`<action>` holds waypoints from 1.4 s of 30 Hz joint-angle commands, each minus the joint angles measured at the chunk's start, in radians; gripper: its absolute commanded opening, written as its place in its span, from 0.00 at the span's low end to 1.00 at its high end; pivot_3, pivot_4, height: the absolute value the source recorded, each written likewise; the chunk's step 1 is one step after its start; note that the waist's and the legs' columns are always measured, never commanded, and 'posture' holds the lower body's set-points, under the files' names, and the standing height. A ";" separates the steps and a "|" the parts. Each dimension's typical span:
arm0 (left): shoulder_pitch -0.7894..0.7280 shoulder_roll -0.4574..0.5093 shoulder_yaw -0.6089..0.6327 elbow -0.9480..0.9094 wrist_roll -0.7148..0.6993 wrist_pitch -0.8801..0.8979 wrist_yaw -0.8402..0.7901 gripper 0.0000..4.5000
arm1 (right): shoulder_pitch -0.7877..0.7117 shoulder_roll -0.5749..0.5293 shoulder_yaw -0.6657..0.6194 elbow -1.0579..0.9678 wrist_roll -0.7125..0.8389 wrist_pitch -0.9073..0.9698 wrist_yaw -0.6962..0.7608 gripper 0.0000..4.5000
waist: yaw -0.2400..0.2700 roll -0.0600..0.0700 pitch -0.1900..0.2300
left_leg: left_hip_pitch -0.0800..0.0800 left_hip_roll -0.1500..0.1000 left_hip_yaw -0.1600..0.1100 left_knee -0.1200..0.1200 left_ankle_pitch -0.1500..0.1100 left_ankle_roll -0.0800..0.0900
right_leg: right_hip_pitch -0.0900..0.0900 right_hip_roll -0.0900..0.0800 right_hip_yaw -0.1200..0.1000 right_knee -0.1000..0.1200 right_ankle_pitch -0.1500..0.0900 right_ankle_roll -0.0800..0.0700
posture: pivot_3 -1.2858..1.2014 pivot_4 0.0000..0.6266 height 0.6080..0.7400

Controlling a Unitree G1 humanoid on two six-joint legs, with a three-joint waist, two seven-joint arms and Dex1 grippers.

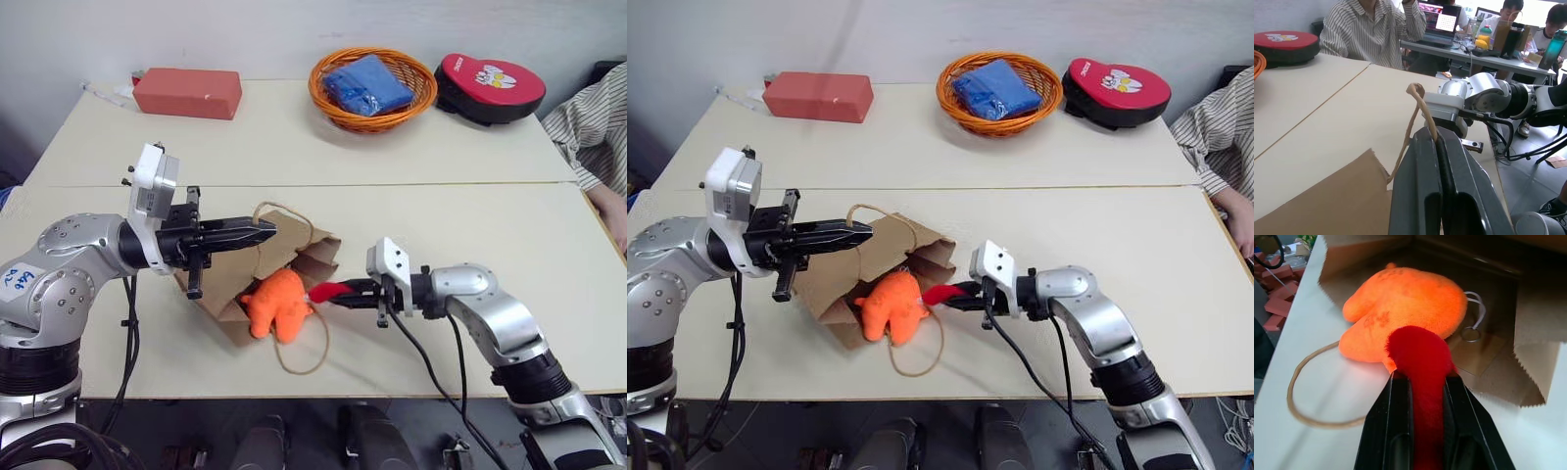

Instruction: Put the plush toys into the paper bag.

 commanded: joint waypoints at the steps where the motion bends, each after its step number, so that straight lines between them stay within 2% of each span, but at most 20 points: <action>1: -0.001 -0.004 0.019 -0.041 -0.031 -0.007 0.010 0.00 | -0.012 0.043 0.019 -0.043 0.018 0.007 -0.025 0.05 | -0.001 0.000 0.000 | 0.000 0.000 0.000 0.000 0.000 0.000 | 0.000 0.000 0.000 0.000 0.000 0.000 | 0.52 0.24 1.00; 10: -0.007 -0.022 0.012 -0.037 -0.034 -0.013 0.020 0.00 | -0.108 0.247 0.029 0.064 -0.026 0.005 -0.202 0.05 | -0.005 0.000 0.000 | 0.000 0.000 0.000 -0.001 0.000 -0.001 | -0.001 0.001 0.000 0.001 0.000 0.000 | 0.52 0.24 1.00; 21: -0.015 -0.034 0.006 -0.026 -0.028 -0.020 0.018 0.00 | -0.203 0.404 0.052 0.278 -0.177 -0.069 -0.414 0.05 | -0.011 0.000 0.000 | 0.000 0.000 0.000 -0.001 0.000 -0.001 | -0.002 0.000 0.000 0.002 0.000 0.000 | 0.52 0.24 1.00; 27: -0.021 -0.041 0.000 -0.013 -0.016 -0.038 0.015 0.00 | -0.246 0.496 0.021 0.380 -0.185 -0.079 -0.493 0.05 | -0.012 0.000 0.000 | 0.000 0.000 0.000 -0.001 0.000 -0.001 | -0.002 0.001 0.000 0.002 0.000 0.000 | 0.52 0.24 1.00; 32: -0.016 -0.048 0.002 -0.012 -0.009 -0.055 0.019 0.00 | -0.245 0.477 0.029 0.372 -0.171 -0.081 -0.436 0.44 | -0.011 0.000 0.000 | 0.000 0.000 0.000 -0.001 0.000 -0.001 | -0.002 0.000 0.000 0.002 0.000 0.000 | 0.52 0.24 1.00; 39: 0.008 -0.052 0.014 -0.025 -0.009 -0.071 0.029 0.00 | -0.259 0.313 -0.035 0.207 -0.015 0.123 -0.238 0.98 | -0.007 0.000 0.000 | 0.000 0.000 0.000 -0.001 0.000 -0.001 | -0.001 0.000 0.000 0.001 0.000 0.000 | 0.52 0.24 1.00; 42: 0.027 -0.055 0.022 -0.039 -0.013 -0.078 0.041 0.00 | -0.259 0.237 -0.089 0.192 0.058 0.202 -0.174 0.99 | -0.006 0.000 0.000 | 0.000 0.000 0.000 -0.001 0.000 -0.001 | -0.001 0.000 0.000 0.001 0.000 0.000 | 0.52 0.24 1.00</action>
